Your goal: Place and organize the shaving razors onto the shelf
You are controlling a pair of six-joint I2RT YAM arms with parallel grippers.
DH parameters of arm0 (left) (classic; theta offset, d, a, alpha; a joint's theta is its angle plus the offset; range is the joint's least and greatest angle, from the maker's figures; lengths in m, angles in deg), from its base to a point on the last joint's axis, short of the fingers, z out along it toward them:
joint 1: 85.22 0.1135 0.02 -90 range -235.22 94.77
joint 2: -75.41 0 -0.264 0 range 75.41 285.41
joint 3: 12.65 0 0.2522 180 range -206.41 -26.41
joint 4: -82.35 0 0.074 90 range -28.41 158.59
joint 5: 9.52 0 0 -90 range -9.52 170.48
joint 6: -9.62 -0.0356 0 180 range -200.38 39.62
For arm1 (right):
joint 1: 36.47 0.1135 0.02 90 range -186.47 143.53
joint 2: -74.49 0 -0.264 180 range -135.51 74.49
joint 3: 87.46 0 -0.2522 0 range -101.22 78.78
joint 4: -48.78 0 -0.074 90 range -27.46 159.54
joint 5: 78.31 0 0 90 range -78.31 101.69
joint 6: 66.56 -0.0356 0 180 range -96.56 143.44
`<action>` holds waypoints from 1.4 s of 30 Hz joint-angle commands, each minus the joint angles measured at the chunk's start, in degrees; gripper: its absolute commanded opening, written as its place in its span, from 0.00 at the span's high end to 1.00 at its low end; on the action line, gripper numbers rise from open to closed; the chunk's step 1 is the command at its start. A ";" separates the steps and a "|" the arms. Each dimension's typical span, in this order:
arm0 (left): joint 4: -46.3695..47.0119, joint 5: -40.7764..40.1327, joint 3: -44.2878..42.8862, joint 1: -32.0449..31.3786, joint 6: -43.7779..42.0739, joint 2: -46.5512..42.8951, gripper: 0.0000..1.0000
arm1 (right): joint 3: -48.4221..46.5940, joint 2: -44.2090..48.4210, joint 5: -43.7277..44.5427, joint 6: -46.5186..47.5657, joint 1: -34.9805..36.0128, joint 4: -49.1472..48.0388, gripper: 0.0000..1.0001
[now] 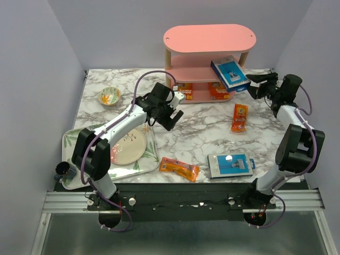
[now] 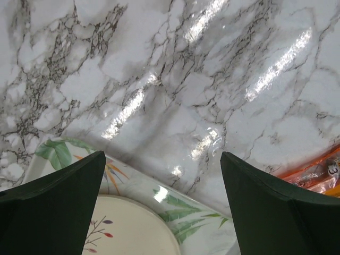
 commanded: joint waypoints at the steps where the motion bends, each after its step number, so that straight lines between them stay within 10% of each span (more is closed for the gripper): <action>1: 0.81 -1.90 -4.66 -0.96 0.19 1.79 0.01 | -0.38 -2.56 -0.04 -1.12 1.52 3.24 0.27; 42: 4.77 1.26 -0.18 -3.86 2.12 0.30 0.01 | -0.29 2.10 4.27 6.00 11.55 12.55 0.35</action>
